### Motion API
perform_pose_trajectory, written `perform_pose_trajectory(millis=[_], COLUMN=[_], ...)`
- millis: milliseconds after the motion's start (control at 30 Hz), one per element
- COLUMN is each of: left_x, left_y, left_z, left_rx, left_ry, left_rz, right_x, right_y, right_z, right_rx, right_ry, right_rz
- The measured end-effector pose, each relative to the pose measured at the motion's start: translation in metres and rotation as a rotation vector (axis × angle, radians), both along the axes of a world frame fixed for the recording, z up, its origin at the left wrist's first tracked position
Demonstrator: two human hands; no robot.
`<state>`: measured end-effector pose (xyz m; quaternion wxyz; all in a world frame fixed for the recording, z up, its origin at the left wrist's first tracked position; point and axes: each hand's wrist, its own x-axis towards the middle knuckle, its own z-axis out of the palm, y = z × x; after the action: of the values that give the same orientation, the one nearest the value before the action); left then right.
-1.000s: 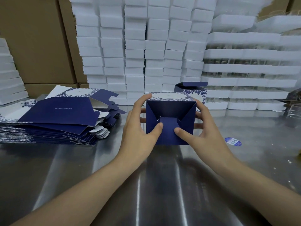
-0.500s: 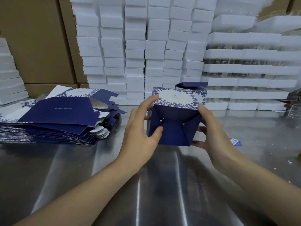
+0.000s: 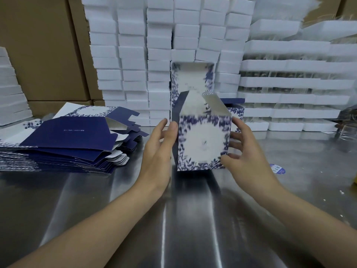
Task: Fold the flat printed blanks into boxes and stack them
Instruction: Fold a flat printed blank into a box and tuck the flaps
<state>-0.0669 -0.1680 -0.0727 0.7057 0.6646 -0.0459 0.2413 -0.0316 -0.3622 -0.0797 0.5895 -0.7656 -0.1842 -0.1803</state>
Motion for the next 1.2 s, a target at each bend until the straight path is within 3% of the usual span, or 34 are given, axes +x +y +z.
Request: perform_pose_trajectory(millis=[200, 367, 500, 700, 933, 1033, 1200], left_x=[0.001, 0.004, 0.003, 0.005, 0.013, 0.012, 0.018], left_y=[-0.005, -0.001, -0.001, 0.003, 0.009, 0.008, 0.017], left_z=[-0.006, -0.009, -0.011, -0.008, -0.011, -0.01, -0.005], left_rx=[0.089, 0.092, 0.244, 0.21, 0.302, 0.25, 0.051], left_ry=[-0.028, -0.054, -0.093, -0.114, -0.156, -0.138, -0.062], left_rz=[0.028, 0.006, 0.077, 0.178, 0.279, 0.281, 0.318], right_x=[0.0, -0.006, -0.008, 0.0, 0.001, 0.005, 0.012], right_y=[0.002, 0.002, 0.004, -0.001, -0.012, -0.016, -0.022], right_z=[-0.006, -0.003, -0.002, 0.003, 0.013, 0.014, 0.017], right_rx=[-0.159, -0.08, -0.001, 0.139, 0.1, 0.109, 0.311], right_ry=[-0.033, -0.025, 0.026, 0.117, -0.068, -0.051, 0.163], right_rz=[-0.064, 0.001, 0.018, 0.024, -0.198, -0.204, -0.102])
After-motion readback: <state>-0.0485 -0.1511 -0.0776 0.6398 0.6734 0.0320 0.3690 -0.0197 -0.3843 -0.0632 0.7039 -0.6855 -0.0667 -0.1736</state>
